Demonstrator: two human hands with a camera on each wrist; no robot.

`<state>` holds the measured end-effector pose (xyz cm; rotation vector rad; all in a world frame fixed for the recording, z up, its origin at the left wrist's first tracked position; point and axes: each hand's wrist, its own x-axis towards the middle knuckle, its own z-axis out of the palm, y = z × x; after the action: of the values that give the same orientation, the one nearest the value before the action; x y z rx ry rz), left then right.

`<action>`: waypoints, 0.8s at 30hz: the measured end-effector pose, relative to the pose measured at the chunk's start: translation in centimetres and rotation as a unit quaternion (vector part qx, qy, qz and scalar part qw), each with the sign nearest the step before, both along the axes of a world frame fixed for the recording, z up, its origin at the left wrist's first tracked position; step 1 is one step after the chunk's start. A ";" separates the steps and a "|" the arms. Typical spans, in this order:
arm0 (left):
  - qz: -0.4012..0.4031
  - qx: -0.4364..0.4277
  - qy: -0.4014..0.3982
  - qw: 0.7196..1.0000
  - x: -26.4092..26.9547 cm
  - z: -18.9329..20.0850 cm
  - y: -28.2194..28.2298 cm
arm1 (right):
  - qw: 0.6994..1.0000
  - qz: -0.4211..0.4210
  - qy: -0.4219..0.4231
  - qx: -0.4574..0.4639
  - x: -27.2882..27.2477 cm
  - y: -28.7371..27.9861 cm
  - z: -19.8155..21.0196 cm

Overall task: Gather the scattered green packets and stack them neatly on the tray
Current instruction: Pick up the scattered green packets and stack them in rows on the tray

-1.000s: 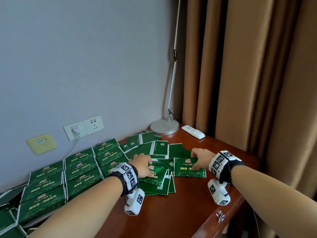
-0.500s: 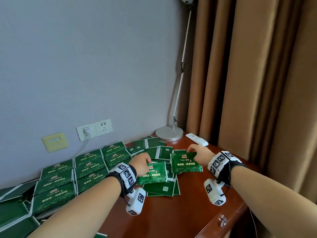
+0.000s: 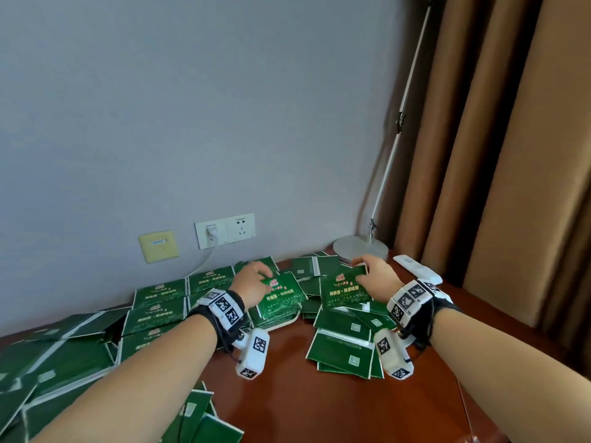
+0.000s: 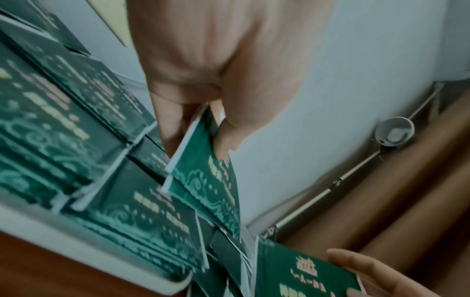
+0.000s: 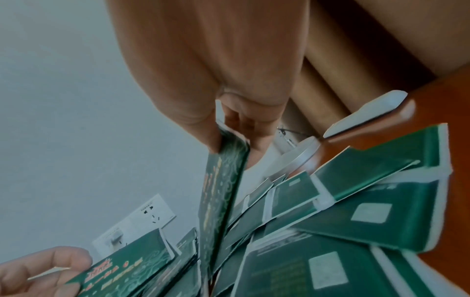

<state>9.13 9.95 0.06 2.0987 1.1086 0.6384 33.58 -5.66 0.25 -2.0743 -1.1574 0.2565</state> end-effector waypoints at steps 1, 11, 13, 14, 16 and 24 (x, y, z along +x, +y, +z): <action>0.012 0.000 -0.013 1.000 -0.4 0.0 0.7 | 1.000 0.005 0.001 0.002 -0.2 0.8 -0.1; 0.065 -0.028 -0.048 0.996 -2.4 -0.6 7.3 | 0.996 0.054 0.065 0.006 -1.8 9.1 -1.3; 0.065 -0.039 -0.047 0.996 -2.0 -0.8 8.2 | 0.995 0.063 0.080 -0.005 -1.9 10.3 -1.7; 0.065 -0.041 -0.046 0.996 -1.8 -0.9 8.5 | 0.993 0.066 0.093 -0.011 -2.0 10.9 -1.9; 0.062 -0.041 -0.050 0.996 -1.2 -1.3 9.3 | 0.991 0.073 0.110 -0.029 -2.1 11.8 -2.4; 0.002 -0.029 0.004 1.000 1.0 -2.7 11.1 | 0.984 0.110 0.114 -0.078 -3.7 14.0 -4.0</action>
<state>10.10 21.08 -2.65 2.0524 1.1241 0.5931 29.87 8.35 -3.70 -1.9860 -1.2570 0.6916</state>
